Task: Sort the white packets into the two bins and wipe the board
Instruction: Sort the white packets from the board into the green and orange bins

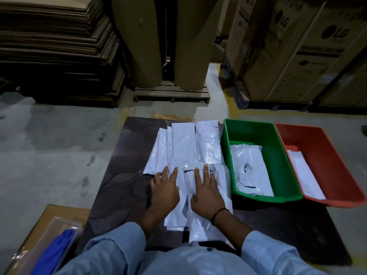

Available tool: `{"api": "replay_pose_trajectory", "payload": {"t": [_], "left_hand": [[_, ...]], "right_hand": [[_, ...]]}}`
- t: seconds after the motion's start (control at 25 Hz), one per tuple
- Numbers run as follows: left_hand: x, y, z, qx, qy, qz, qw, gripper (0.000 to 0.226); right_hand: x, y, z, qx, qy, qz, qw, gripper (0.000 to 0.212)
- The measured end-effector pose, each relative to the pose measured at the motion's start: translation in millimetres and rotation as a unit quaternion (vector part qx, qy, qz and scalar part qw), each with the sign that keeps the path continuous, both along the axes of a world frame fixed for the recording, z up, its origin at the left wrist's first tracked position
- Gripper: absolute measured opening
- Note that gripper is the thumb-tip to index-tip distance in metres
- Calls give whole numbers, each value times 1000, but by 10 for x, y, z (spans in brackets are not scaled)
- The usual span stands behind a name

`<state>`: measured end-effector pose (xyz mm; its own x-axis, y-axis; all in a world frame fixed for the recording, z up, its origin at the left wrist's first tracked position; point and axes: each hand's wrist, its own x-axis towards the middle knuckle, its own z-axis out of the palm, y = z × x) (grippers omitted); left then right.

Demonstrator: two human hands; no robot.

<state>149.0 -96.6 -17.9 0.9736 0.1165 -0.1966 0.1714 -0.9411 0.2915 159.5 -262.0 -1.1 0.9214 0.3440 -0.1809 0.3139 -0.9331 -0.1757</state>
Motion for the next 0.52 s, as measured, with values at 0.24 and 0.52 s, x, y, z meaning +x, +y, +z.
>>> {"api": "replay_pose_trajectory", "payload": {"t": [0.24, 0.52], "left_hand": [[45, -222, 49, -39, -12, 34, 999, 82], [119, -445, -68, -13, -44, 9, 999, 100]], "right_hand": [[132, -105, 425, 118, -34, -22, 992, 89], [405, -378, 697, 159, -101, -43, 981, 85]]}}
